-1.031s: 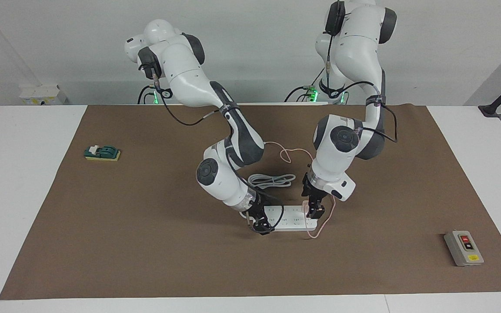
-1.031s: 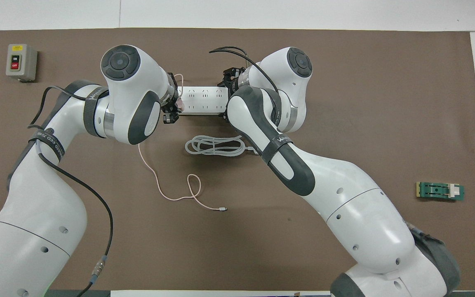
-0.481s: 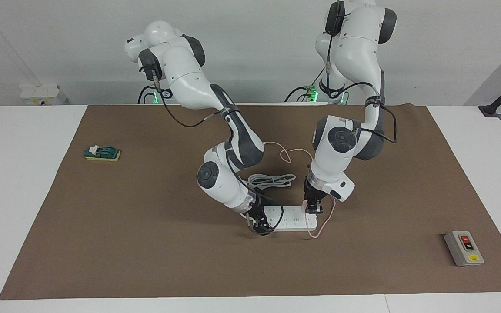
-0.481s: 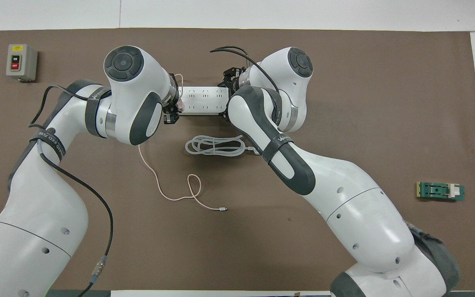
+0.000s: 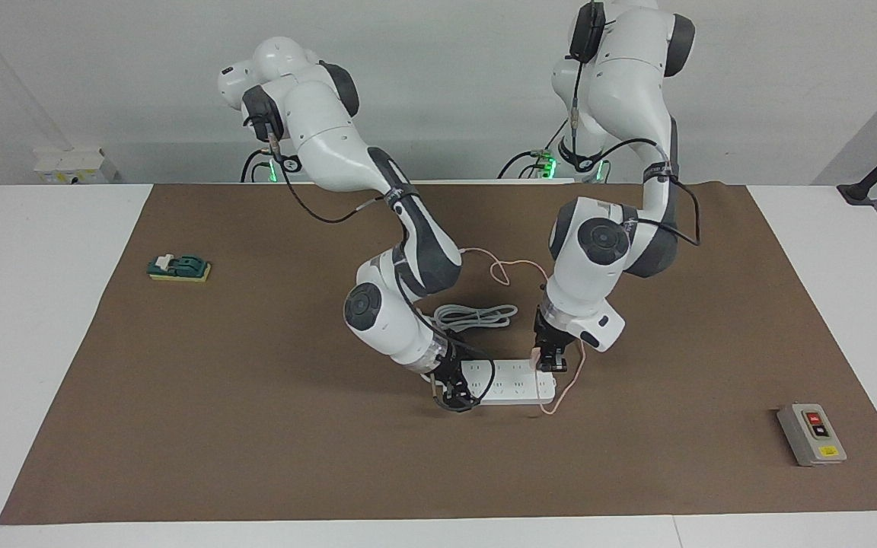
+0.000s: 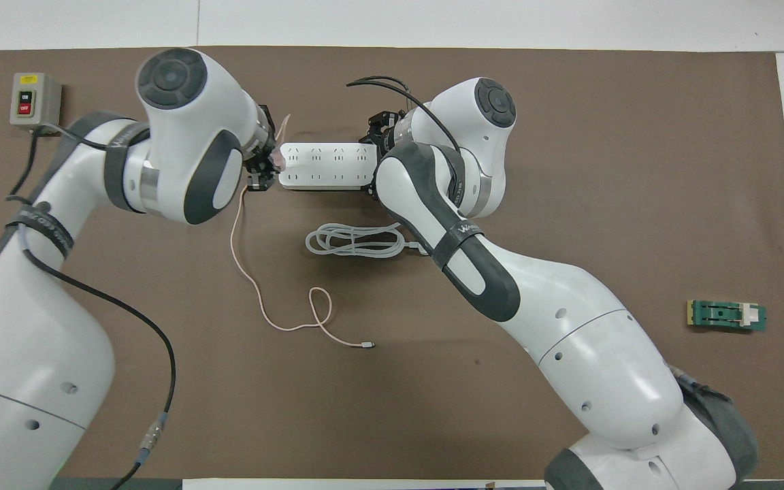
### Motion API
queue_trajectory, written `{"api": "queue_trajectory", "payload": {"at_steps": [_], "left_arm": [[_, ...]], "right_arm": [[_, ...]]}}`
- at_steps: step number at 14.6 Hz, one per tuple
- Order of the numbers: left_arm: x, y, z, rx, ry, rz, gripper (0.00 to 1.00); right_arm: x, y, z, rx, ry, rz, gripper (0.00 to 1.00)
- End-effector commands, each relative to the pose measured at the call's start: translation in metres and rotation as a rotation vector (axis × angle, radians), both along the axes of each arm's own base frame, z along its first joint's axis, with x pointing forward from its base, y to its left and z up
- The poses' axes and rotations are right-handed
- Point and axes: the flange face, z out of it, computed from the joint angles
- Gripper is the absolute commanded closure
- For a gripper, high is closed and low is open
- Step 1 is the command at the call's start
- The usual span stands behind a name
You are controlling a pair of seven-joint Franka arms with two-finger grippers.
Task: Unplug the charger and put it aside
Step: 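Pull the pink charger out with the left gripper and carry it aside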
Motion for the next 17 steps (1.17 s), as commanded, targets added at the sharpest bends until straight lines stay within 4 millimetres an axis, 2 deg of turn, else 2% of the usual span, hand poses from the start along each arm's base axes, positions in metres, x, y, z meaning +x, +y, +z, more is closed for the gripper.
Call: {"api": "queue_trajectory", "payload": {"at_steps": [1, 3, 4, 5, 6, 7, 8, 10, 11, 12, 13, 15, 17], "left_arm": [[-0.005, 0.061, 0.060, 0.013, 0.004, -0.027, 1.00], [-0.008, 0.108, 0.083, 0.025, 0.024, -0.083, 1.00], [-0.010, 0.135, 0.089, 0.032, 0.049, -0.123, 1.00], [-0.011, 0.157, 0.092, 0.026, 0.067, -0.155, 1.00], [-0.012, 0.188, 0.098, 0.003, 0.070, -0.186, 1.00], [-0.013, 0.208, 0.102, -0.007, 0.071, -0.216, 1.00], [-0.015, 0.238, 0.103, -0.012, 0.080, -0.251, 1.00], [-0.023, 0.305, 0.103, -0.017, 0.110, -0.375, 1.00], [-0.025, 0.323, 0.103, -0.020, 0.107, -0.419, 1.00], [-0.028, 0.334, 0.103, -0.018, 0.107, -0.460, 1.00], [-0.029, 0.336, 0.103, -0.014, 0.104, -0.511, 1.00], [-0.037, 0.327, 0.090, -0.013, 0.100, -0.646, 1.00], [-0.047, 0.325, 0.077, -0.012, 0.094, -0.725, 1.00]], "right_arm": [[-0.003, 0.005, -0.012, -0.001, 0.006, 0.039, 0.42], [-0.004, 0.007, -0.012, -0.007, 0.001, 0.045, 0.41], [-0.004, 0.007, -0.012, -0.015, -0.006, 0.049, 0.37], [-0.004, 0.008, -0.012, -0.025, -0.008, 0.052, 0.16], [-0.004, 0.009, -0.007, -0.029, -0.017, 0.055, 0.00], [-0.004, 0.009, 0.001, -0.028, -0.024, 0.057, 0.00], [0.000, 0.003, 0.016, -0.021, -0.031, 0.053, 0.00], [0.003, -0.012, 0.060, -0.014, -0.051, 0.053, 0.00], [0.005, -0.024, 0.076, -0.014, -0.053, 0.049, 0.00], [0.005, -0.033, 0.090, -0.023, -0.051, 0.055, 0.00], [0.004, -0.042, 0.108, -0.036, -0.056, 0.071, 0.00], [0.006, -0.067, 0.144, -0.064, -0.074, 0.093, 0.00], [0.002, -0.091, 0.172, -0.099, -0.105, 0.197, 0.00]]}}
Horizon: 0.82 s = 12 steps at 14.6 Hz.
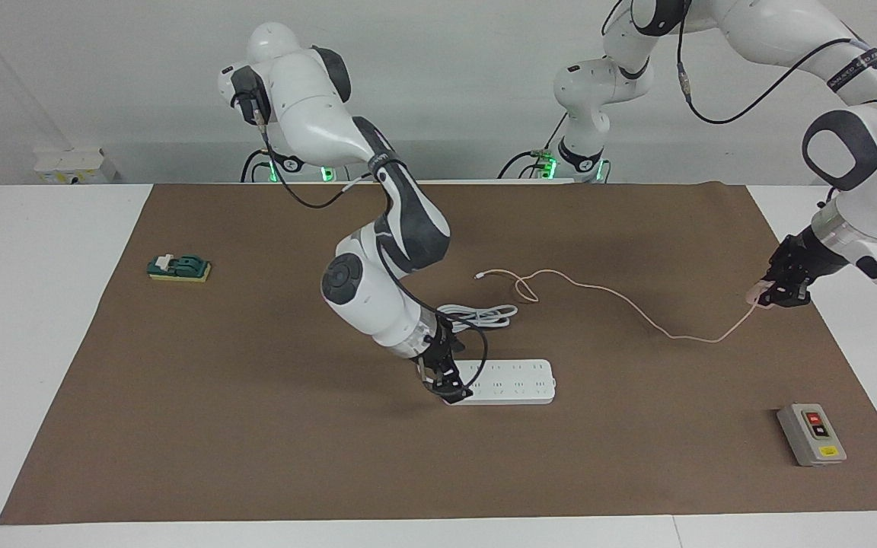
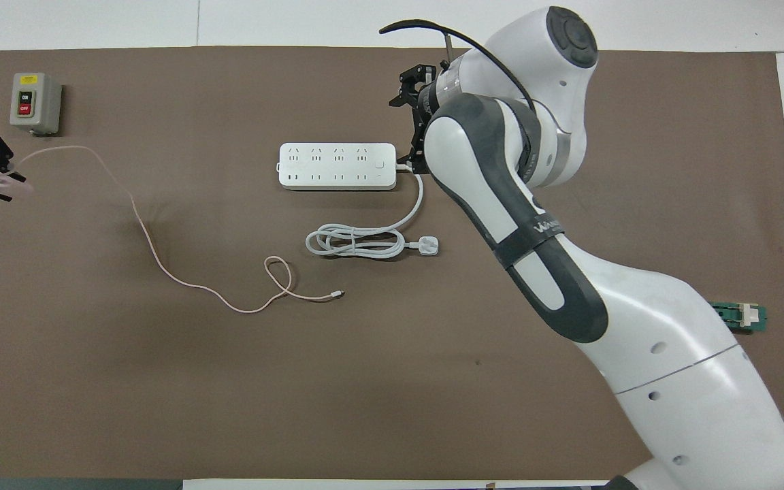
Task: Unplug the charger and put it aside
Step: 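Pull the pink charger out with the left gripper and carry it aside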
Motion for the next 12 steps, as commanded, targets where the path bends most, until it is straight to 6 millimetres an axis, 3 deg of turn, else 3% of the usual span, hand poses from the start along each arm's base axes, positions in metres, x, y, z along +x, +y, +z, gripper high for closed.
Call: {"api": "queue_trajectory", "payload": {"at_steps": [1, 3, 4, 6, 7, 9, 12], "left_arm": [[-0.024, -0.010, -0.013, -0.007, -0.020, -0.095, 1.00], [-0.032, -0.013, -0.023, -0.011, -0.009, -0.131, 1.00], [-0.034, -0.013, -0.024, -0.015, -0.005, -0.157, 0.91], [-0.041, -0.014, -0.030, -0.019, 0.007, -0.173, 0.05], [-0.041, -0.017, -0.030, -0.020, 0.010, -0.177, 0.00], [-0.037, -0.035, -0.029, -0.017, -0.001, -0.210, 0.00], [-0.033, -0.035, -0.022, 0.001, -0.002, -0.252, 0.00]], "right_arm": [[-0.011, -0.035, 0.038, -0.049, -0.036, 0.152, 0.00], [-0.016, -0.071, 0.066, -0.095, -0.066, 0.268, 0.00], [-0.020, -0.087, 0.079, -0.116, -0.088, 0.330, 0.00], [-0.032, -0.128, 0.107, -0.163, -0.140, 0.467, 0.00], [-0.035, -0.141, 0.115, -0.180, -0.162, 0.522, 0.00], [-0.040, -0.167, 0.128, -0.209, -0.196, 0.646, 0.00], [-0.045, -0.203, 0.141, -0.246, -0.243, 0.810, 0.00]]}}
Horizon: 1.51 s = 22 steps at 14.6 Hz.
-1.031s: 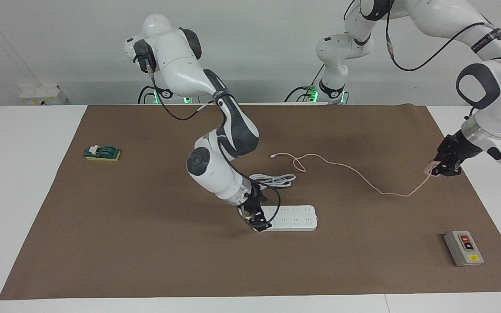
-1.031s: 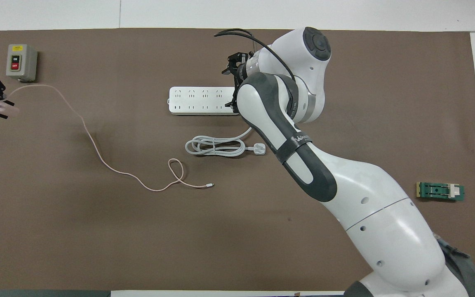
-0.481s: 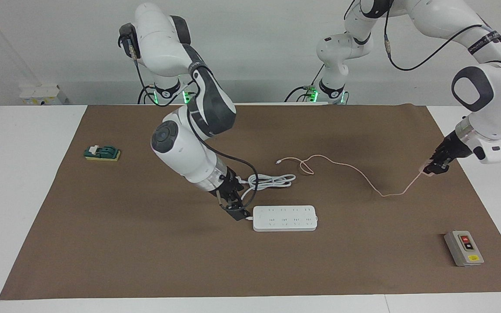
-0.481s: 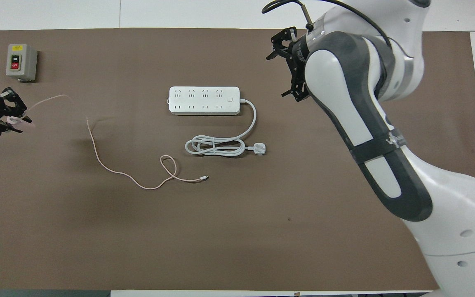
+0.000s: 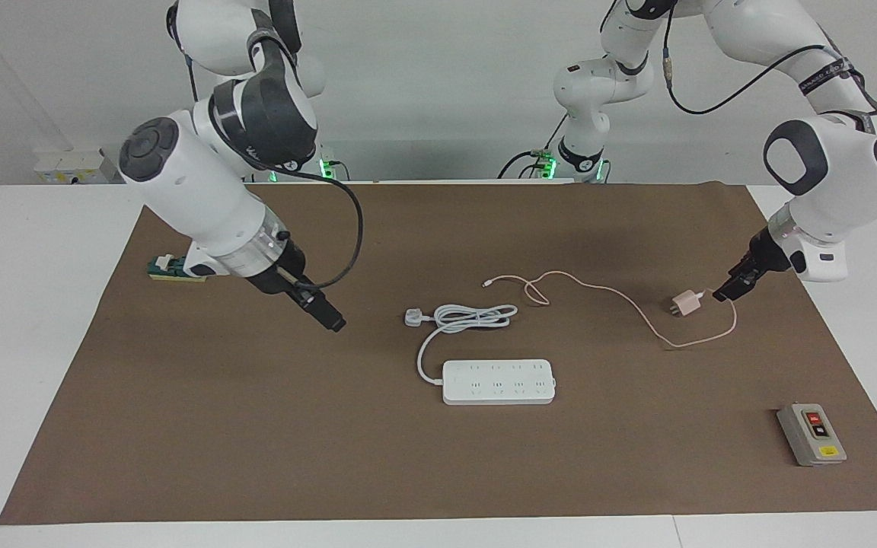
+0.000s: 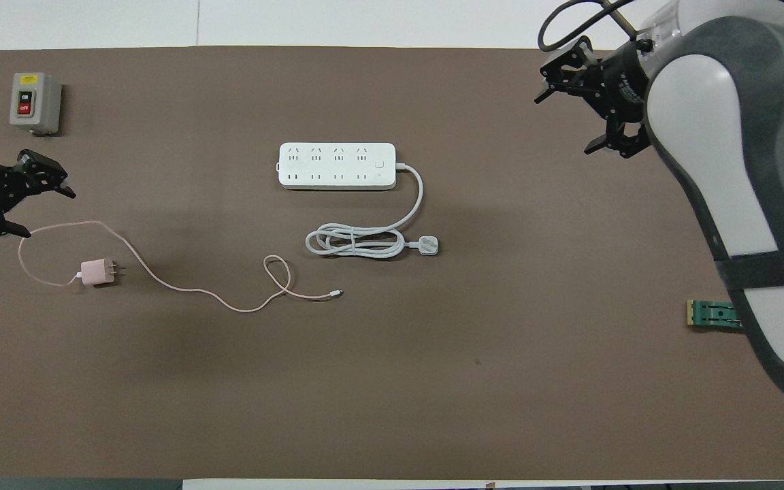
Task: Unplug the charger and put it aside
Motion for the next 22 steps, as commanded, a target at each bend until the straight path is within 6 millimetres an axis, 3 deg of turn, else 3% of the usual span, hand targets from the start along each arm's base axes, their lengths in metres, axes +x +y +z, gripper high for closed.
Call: {"api": "queue_trajectory", "payload": {"at_steps": [1, 3, 6, 11, 13, 17, 22], "left_arm": [[-0.003, 0.001, 0.010, 0.037, -0.023, -0.095, 0.00], [-0.002, -0.002, 0.020, 0.043, -0.018, -0.177, 0.00], [-0.009, -0.005, 0.054, 0.028, -0.024, -0.343, 0.00], [-0.057, -0.014, 0.130, 0.018, -0.040, -0.537, 0.00], [-0.066, -0.035, 0.146, 0.004, -0.011, -0.600, 0.00], [-0.063, -0.053, 0.148, 0.001, -0.008, -0.638, 0.00], [-0.059, -0.059, 0.142, -0.002, 0.003, -0.664, 0.00]], "right_arm": [[-0.012, -0.030, 0.008, -0.044, -0.033, 0.188, 0.00], [-0.018, -0.051, 0.020, -0.084, -0.071, 0.332, 0.00], [-0.030, -0.071, 0.040, -0.149, -0.106, 0.507, 0.00], [-0.072, -0.102, 0.062, -0.217, -0.119, 0.642, 0.00], [-0.095, -0.113, 0.068, -0.236, -0.111, 0.680, 0.00], [-0.137, -0.120, 0.063, -0.286, -0.057, 0.739, 0.00], [-0.147, -0.126, 0.052, -0.270, 0.002, 0.683, 0.00]]}}
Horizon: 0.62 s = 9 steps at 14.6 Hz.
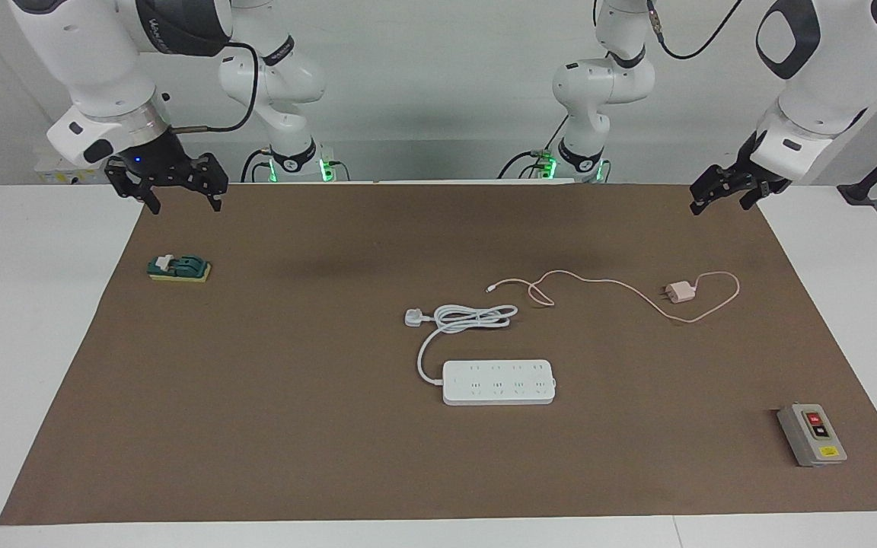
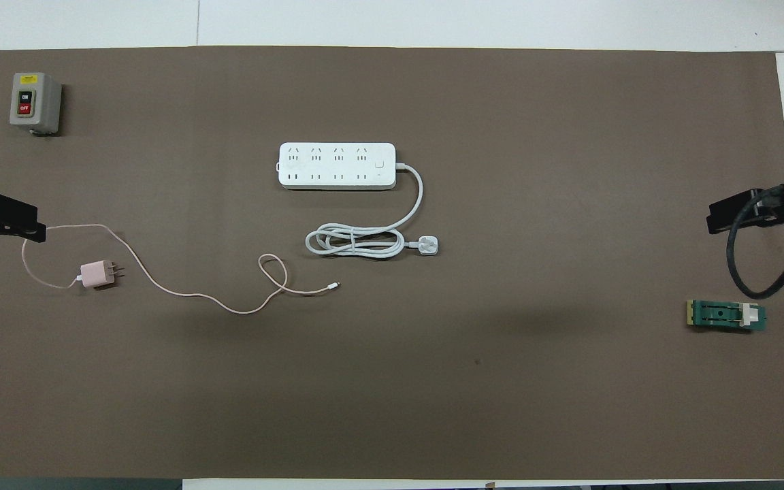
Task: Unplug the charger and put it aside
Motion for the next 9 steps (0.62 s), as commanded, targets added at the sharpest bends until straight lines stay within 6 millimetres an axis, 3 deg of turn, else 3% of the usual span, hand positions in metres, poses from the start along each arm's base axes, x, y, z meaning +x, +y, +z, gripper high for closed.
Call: {"api": "queue_trajectory", "payload": {"at_steps": [1, 4, 9], "left_arm": [[0.012, -0.001, -0.005, 0.020, 0.021, -0.032, 0.00], [0.015, -0.013, -0.001, 0.019, 0.011, -0.053, 0.00], [0.017, -0.013, 0.002, 0.012, -0.009, -0.053, 0.00]], "right_arm": [[-0.007, -0.009, -0.003, -0.020, 0.012, -0.052, 0.00], [-0.005, -0.005, 0.001, -0.017, 0.001, -0.048, 0.00], [-0.007, -0.001, 0.002, -0.013, 0.001, -0.039, 0.00]]}}
